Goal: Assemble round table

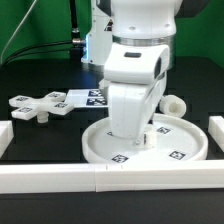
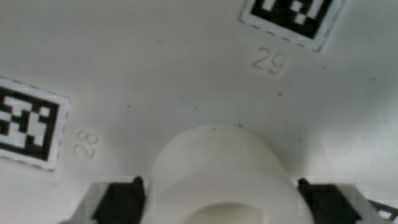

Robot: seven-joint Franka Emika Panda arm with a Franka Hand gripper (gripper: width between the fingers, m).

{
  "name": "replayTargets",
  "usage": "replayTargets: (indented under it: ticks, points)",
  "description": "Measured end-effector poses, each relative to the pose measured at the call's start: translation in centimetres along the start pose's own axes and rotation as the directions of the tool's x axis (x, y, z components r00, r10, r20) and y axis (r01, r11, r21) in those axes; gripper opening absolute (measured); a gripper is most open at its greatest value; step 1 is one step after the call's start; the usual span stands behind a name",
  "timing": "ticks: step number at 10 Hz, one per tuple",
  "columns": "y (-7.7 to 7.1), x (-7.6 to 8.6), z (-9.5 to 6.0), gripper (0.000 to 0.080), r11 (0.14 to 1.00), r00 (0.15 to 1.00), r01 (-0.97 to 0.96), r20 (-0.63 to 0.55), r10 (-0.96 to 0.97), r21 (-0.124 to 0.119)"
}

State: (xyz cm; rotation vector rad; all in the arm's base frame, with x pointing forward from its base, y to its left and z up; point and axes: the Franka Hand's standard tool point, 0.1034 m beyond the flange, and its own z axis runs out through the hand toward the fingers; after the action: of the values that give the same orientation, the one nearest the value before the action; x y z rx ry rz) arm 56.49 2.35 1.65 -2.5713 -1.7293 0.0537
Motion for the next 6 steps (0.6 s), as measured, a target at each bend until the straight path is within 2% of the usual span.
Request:
replayTargets:
  ticks: [2,6]
  points:
    - [-0.31,0.84,-0.11,0.0409,1.000,1.000,-0.001,0.010,0.001,0.016]
    - [-0.50,1.31,-0.11,0.0409,1.000,1.000,-0.008,0.011,0.008,0.015]
